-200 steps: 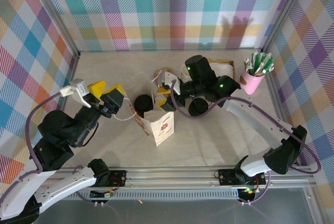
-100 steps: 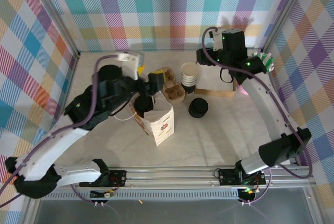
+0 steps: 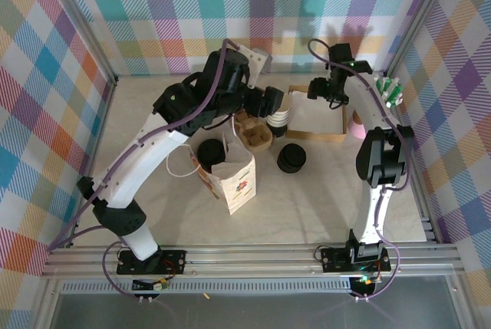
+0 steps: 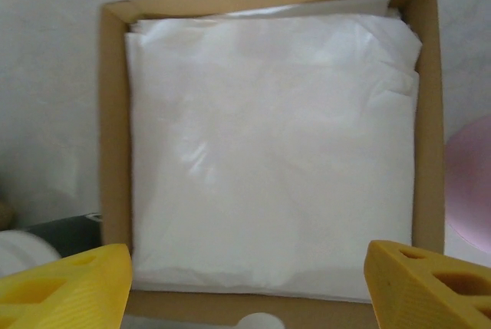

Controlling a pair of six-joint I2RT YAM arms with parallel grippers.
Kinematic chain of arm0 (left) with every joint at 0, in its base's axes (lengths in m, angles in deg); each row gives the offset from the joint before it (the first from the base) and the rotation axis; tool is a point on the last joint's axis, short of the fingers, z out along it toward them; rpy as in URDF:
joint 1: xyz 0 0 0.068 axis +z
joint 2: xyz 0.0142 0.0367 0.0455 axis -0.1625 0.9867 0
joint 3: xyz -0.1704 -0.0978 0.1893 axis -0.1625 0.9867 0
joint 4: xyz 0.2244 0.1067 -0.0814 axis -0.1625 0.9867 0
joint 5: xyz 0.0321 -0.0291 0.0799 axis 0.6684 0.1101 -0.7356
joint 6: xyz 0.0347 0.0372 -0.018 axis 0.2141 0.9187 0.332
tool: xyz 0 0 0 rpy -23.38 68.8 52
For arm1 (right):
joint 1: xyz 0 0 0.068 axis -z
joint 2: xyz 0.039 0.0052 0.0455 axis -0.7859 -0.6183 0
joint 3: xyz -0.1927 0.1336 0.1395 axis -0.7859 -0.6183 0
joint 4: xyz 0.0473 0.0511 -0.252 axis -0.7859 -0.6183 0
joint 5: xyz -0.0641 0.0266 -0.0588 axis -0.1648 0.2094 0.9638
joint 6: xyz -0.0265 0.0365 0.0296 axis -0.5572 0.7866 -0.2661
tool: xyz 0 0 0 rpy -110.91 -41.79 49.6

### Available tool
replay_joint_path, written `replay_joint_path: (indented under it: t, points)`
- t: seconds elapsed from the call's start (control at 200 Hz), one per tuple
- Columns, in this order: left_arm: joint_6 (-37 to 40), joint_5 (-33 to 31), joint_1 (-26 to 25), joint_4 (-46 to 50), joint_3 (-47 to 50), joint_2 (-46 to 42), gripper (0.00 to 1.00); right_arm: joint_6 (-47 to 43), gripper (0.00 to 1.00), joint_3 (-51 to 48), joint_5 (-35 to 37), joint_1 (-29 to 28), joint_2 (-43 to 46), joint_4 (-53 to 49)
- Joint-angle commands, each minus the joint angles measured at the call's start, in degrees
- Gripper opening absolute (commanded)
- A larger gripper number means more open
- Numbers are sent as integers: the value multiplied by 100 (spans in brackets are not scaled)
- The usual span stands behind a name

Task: Pack the takeout coffee

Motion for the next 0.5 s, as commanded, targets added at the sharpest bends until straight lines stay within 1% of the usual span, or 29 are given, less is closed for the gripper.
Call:
replay_joint_path:
  t: [0.0,0.09,0.18,0.29,0.495]
  points:
    - [-34,-88,-74,1852,-792,-9,75,-138,80,500,-48,71,-312,-800]
    - [-223,-396,-75,2614,-1201,12,74,-199,83,708,84,72,-603,-1036]
    - [-471,-616,-76,3165,-1468,-26,72,-215,86,718,141,76,-763,-1038]
    - [-774,-716,-72,3621,-1443,-159,72,-265,90,785,15,81,-982,-949]
    - [-1019,-728,-71,4301,-1301,-180,71,-212,90,1496,-40,85,-1703,-1244]
